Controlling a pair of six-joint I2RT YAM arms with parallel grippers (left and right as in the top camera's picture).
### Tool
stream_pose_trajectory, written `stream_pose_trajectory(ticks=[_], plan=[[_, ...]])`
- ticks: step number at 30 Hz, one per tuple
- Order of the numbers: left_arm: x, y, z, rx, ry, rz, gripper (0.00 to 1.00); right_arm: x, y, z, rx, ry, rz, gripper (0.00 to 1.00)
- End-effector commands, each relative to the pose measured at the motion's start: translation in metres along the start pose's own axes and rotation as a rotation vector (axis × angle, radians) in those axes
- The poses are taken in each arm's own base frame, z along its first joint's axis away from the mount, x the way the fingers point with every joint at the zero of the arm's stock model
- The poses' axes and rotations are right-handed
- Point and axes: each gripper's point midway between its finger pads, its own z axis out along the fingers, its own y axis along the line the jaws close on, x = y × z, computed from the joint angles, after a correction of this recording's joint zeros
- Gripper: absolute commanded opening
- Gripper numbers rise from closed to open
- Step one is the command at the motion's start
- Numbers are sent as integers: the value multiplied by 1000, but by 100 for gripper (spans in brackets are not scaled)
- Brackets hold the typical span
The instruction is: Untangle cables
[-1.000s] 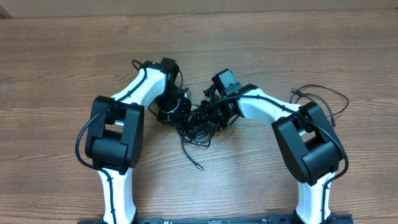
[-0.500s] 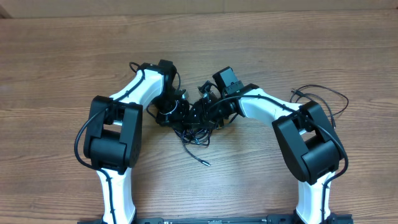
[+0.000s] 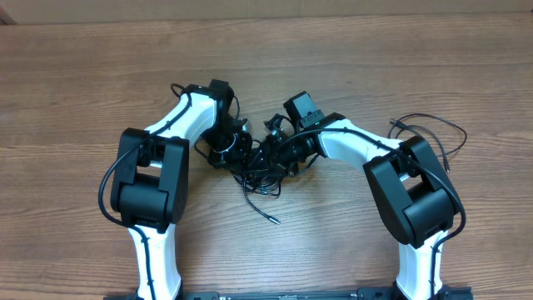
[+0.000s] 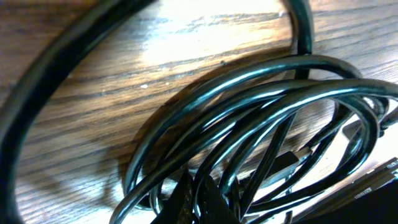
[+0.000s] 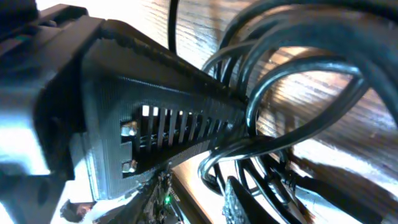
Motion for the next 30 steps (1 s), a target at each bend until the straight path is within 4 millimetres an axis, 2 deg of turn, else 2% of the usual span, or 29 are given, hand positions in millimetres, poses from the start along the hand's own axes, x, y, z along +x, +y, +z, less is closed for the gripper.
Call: stream_pose_trajectory(ticks=[1,11,24,30], plan=[[4,-19,3,96,13,29,4,11,4,13,11,32,-14,29],[4,-22,3,113,12,51,4,5,-17,11,119,-21,43,29],[4,-22,3,113,13,49,4,-11,-8,11,91,-80,13,27],[5,-21,3,110,16,48,4,-17,-13,10,125,-114,27,23]])
